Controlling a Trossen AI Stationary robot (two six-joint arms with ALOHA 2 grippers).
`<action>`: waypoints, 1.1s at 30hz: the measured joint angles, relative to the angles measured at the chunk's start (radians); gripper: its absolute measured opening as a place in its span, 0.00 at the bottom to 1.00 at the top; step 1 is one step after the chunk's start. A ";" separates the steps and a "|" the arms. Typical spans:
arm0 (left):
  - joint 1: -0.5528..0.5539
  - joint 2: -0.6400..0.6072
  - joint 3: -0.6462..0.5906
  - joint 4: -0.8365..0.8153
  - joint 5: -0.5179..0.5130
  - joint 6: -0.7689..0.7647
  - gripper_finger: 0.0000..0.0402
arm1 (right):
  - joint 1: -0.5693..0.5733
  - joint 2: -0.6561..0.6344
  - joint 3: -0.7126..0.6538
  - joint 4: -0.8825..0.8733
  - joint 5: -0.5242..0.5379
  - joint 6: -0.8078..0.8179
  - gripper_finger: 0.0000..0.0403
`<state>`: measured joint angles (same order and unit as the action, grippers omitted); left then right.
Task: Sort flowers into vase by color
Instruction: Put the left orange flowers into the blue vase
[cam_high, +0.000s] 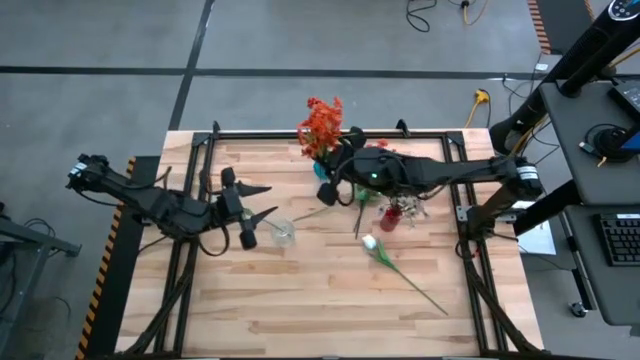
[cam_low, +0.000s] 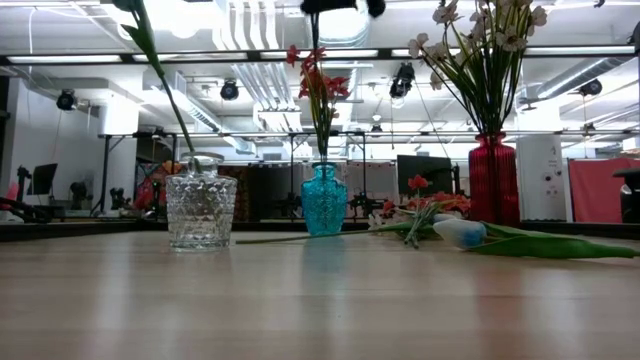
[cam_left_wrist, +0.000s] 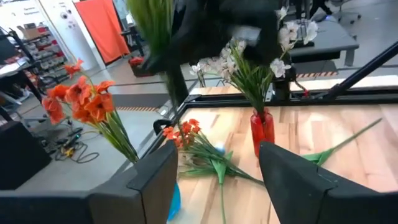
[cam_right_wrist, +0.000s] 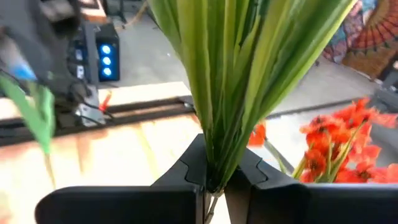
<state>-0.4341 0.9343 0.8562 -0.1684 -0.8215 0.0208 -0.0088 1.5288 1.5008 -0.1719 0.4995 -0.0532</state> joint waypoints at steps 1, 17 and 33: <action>-0.004 -0.009 0.000 -0.007 0.000 -0.007 0.52 | -0.015 0.008 -0.009 0.021 -0.001 0.001 0.05; -0.058 -0.033 -0.001 -0.022 0.000 -0.003 0.52 | -0.142 0.019 -0.246 0.358 0.001 -0.062 0.05; -0.057 -0.019 -0.002 -0.011 -0.008 0.021 0.52 | -0.196 0.037 -0.238 0.372 -0.002 -0.060 0.05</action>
<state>-0.4910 0.9150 0.8547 -0.1795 -0.8291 0.0422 -0.2047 1.5654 1.2633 0.1996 0.4973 -0.1131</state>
